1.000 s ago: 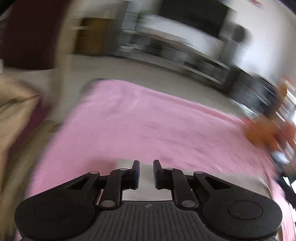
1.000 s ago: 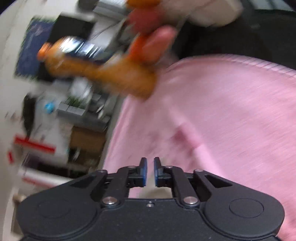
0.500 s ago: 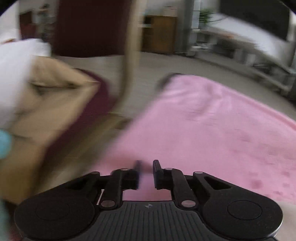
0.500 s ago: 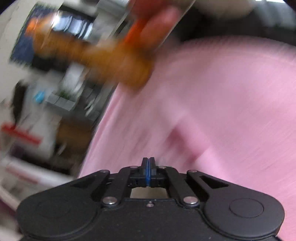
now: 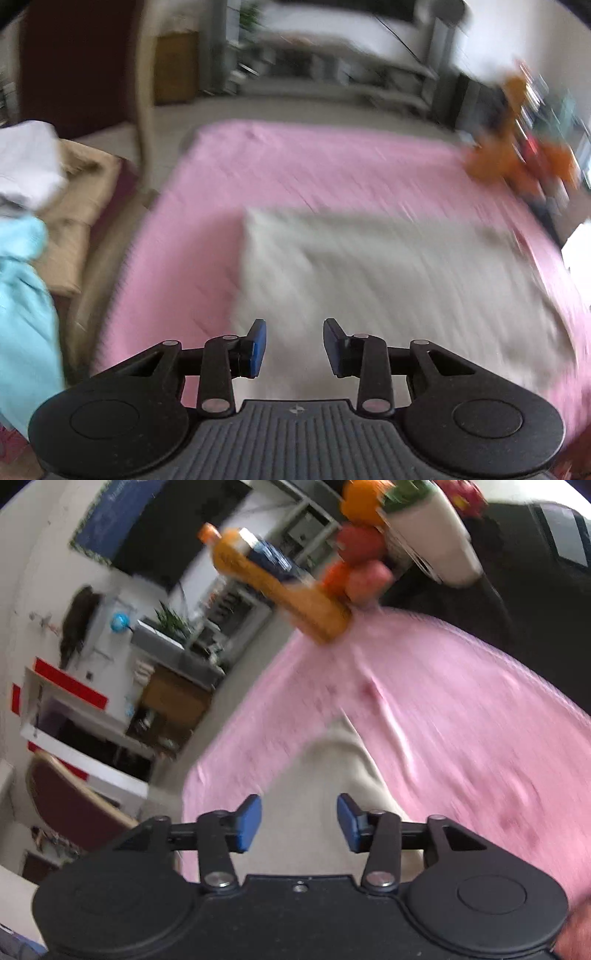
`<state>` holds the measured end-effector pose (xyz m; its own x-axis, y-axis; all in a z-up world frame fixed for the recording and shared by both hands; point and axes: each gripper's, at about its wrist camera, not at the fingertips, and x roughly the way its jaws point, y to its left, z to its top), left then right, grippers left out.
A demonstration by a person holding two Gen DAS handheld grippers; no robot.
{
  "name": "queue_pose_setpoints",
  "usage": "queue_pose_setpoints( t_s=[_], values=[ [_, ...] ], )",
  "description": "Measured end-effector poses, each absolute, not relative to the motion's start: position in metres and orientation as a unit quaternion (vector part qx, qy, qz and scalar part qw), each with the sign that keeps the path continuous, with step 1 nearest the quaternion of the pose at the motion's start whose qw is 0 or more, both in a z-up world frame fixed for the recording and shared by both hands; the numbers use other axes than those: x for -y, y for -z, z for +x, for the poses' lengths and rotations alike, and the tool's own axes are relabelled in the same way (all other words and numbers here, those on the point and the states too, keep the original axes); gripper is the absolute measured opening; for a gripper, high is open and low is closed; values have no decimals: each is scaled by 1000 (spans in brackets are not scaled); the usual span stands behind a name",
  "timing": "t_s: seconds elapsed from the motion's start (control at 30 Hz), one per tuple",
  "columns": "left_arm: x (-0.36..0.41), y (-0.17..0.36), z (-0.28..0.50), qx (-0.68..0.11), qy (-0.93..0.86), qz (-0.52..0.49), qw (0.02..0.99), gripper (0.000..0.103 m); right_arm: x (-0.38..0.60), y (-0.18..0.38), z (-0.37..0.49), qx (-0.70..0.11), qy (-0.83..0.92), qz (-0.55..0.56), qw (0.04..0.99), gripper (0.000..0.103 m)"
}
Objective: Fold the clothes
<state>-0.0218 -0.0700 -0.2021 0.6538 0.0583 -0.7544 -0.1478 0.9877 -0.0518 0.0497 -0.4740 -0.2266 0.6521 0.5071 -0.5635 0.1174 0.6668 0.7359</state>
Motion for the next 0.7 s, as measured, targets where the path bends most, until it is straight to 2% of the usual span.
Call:
queue_pose_setpoints(
  t_s=[0.17,0.3,0.5,0.57,0.7],
  values=[
    [105,235,-18,-452,-46,38,890,33,483,272,51,-467,-64,384,794,45],
    [95,239,-15,-462,-47,16,885,36,490,289,52,-487,-49,390,780,45],
    [90,240,-17,-467,-45,-3,883,40,491,300,49,-472,-68,431,766,43],
    [89,241,-17,-468,-44,-9,883,40,496,304,44,-464,-79,469,747,38],
    [86,241,-16,-469,-42,-18,882,41,499,309,42,-445,-91,509,731,38]
  ],
)
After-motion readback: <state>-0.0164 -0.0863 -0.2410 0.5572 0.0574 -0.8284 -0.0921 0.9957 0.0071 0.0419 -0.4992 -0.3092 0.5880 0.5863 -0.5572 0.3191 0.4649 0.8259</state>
